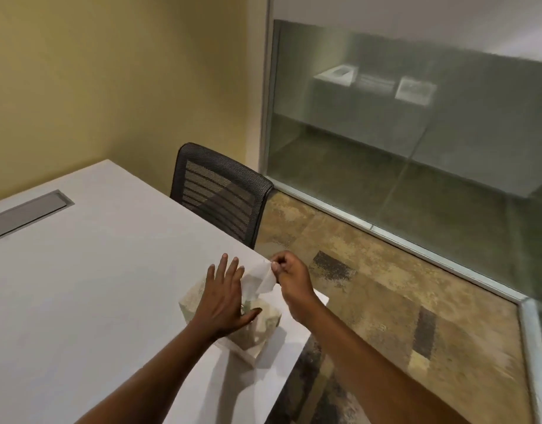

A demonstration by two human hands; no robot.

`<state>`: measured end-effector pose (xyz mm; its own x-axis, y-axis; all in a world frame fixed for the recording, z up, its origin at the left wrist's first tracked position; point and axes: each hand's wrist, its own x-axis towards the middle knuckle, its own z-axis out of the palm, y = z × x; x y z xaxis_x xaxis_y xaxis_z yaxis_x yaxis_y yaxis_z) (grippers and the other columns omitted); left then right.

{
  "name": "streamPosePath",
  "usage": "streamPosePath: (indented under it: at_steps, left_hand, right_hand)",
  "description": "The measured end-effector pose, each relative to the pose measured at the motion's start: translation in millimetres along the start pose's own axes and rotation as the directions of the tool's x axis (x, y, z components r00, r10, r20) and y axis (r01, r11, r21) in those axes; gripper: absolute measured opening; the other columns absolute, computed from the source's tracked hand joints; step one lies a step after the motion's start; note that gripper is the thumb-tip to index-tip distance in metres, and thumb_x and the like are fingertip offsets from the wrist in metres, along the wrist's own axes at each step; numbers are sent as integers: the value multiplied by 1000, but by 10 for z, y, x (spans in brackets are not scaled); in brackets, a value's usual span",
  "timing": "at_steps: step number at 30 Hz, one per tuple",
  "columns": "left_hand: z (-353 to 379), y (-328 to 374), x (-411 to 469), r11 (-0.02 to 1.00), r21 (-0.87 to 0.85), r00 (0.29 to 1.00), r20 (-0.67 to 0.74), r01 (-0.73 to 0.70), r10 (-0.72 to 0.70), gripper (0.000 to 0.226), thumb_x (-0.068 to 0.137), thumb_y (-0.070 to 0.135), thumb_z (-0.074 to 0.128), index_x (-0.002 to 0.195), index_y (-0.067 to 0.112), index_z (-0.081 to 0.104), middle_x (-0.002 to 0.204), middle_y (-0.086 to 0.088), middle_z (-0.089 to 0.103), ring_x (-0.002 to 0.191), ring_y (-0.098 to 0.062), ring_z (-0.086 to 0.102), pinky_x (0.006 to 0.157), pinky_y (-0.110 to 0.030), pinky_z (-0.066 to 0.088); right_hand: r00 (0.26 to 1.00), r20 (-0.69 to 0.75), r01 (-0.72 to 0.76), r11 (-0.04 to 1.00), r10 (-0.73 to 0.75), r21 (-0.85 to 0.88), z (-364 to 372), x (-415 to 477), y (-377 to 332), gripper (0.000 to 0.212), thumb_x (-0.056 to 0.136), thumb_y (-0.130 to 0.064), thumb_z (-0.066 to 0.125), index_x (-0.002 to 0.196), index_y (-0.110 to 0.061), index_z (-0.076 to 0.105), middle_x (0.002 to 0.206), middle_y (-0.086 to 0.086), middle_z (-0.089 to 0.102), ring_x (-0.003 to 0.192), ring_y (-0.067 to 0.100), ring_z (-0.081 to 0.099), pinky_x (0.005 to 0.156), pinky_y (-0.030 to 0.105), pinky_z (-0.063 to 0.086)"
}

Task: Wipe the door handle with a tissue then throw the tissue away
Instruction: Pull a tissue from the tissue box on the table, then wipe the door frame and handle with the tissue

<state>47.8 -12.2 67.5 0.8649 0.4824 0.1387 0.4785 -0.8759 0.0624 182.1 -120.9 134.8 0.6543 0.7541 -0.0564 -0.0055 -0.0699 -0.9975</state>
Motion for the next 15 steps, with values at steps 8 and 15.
streamPosePath:
  at_steps: [8, 15]
  left_hand:
    - [-672, 1140, 476, 908, 40, 801, -457, -417, 388, 34, 73, 15, 81, 99, -3, 68, 130, -28, 58, 133, -55, 38, 104, -71, 33]
    - [-1286, 2703, 320, 762, 73, 597, -574, -644, 560, 22, 84, 17, 47, 69, 7, 59, 127, -28, 61, 128, -61, 38, 98, -78, 30]
  right_hand:
    - [953, -281, -5, 931, 115, 366, -1044, -727, -770, 25, 96, -36, 54, 85, -17, 67, 90, 13, 63, 85, 29, 60, 63, 29, 55]
    - [945, -327, 39, 980, 28, 195, -2243, -2033, -1227, 40, 58, -30, 90, 88, -15, 69, 79, 1, 67, 71, 14, 64, 59, 23, 52]
